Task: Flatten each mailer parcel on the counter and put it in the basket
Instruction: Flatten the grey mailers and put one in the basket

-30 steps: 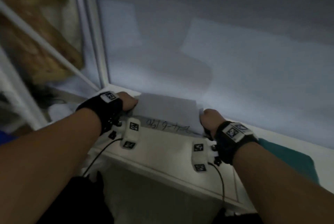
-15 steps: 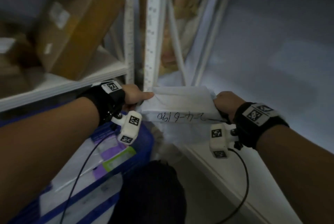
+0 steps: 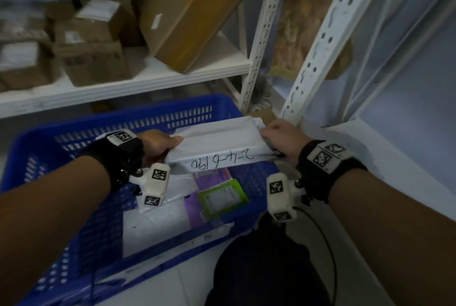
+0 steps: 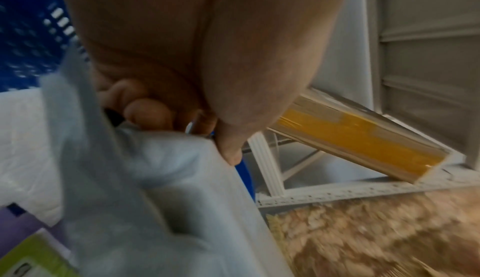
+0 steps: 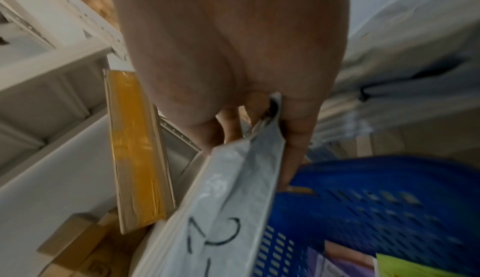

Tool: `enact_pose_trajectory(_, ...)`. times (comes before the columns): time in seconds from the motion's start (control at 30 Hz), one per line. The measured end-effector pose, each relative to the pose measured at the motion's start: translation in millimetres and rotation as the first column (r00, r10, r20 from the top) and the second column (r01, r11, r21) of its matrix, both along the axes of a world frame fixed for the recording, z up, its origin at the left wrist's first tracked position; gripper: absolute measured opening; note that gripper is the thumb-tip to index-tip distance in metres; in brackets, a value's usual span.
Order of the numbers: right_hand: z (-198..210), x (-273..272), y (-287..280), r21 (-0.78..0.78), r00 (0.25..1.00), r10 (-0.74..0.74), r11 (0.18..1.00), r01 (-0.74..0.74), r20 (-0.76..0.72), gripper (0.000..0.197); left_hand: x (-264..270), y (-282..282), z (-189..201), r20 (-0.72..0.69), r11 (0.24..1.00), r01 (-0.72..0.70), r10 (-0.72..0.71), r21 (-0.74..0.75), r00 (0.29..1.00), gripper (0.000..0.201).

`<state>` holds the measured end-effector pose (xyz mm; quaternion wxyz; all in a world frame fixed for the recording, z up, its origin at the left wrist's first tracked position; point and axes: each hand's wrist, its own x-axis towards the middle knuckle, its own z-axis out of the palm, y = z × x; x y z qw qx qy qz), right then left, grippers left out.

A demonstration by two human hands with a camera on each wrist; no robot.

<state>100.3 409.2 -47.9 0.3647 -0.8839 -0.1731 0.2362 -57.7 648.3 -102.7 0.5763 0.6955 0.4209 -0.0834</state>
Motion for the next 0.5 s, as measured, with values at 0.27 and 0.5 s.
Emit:
enact_pose_trajectory(0.27,-58,15,50,-0.286,0.977,0.2,0.934,-0.214,-0.08,0.033,-7,15,-73,0.01,0.975,-0.186,0.186,0.123,0.982,0.043)
enact_pose_trajectory(0.5,-79,10,58,-0.329,0.957,0.249,0.9,-0.285,-0.15,0.022,7,17,-94,-0.029,0.964,-0.124,0.134,0.234,0.991,0.039)
